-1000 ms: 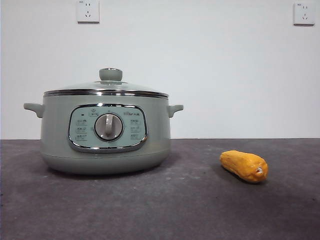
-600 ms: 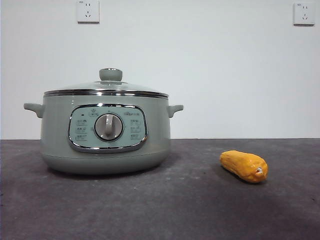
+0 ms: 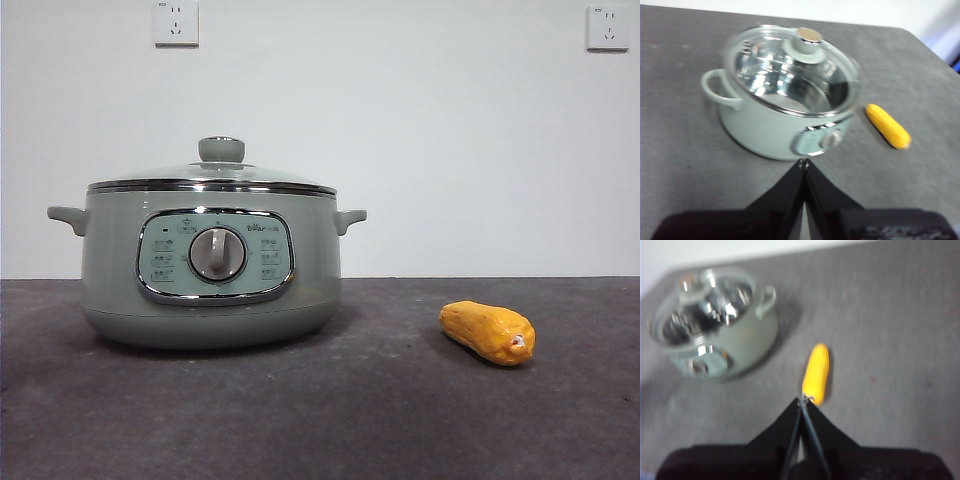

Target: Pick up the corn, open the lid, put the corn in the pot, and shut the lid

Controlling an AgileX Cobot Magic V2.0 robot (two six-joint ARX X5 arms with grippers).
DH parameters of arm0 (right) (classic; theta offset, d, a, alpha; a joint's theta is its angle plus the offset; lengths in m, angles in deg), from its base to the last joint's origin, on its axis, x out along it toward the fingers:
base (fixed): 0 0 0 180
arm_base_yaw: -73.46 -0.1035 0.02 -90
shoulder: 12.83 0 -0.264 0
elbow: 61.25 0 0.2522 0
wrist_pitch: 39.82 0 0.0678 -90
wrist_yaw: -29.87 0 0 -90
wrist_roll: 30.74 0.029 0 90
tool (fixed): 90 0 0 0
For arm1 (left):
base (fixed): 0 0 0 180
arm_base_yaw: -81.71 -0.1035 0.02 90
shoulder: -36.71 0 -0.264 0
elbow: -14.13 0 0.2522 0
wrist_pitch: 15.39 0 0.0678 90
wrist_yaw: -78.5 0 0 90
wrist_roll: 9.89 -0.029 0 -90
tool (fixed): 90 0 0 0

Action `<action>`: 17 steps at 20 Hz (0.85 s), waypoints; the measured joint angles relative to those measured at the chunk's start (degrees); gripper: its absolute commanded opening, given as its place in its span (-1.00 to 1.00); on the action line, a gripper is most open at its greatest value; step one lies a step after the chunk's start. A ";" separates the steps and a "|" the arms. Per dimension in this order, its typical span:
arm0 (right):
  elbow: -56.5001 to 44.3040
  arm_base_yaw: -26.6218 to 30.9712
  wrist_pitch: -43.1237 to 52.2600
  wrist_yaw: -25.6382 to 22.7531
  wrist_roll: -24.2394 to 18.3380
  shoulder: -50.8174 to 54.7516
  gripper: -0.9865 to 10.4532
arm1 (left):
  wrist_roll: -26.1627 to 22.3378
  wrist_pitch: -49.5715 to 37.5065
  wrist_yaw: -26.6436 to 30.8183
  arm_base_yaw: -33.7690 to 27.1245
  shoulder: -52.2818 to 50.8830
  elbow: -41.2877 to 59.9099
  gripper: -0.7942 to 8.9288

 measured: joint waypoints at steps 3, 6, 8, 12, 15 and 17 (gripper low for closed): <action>4.98 0.00 -7.76 0.46 -3.82 -4.70 -0.85 | -1.62 3.58 -2.47 0.00 1.95 -3.02 -0.85; 9.31 -0.04 -13.79 1.68 -7.06 -9.60 -0.85 | -3.74 7.34 -3.80 0.00 3.98 -5.49 -0.85; 10.69 -0.04 -13.92 1.81 -8.04 -11.54 -0.85 | -4.55 7.82 -4.17 0.02 4.57 -5.77 -0.85; 11.15 -0.04 -15.04 1.84 -8.79 -12.50 -0.80 | -4.94 8.15 -5.03 0.02 5.01 -5.77 -0.74; 11.17 -0.04 -15.04 1.86 -8.96 -12.46 -0.26 | -4.94 8.15 -6.36 0.02 5.62 -5.77 0.22; 11.17 -0.04 -15.04 1.86 -8.81 -12.46 0.13 | -4.90 8.11 -6.62 0.02 6.14 -5.77 0.39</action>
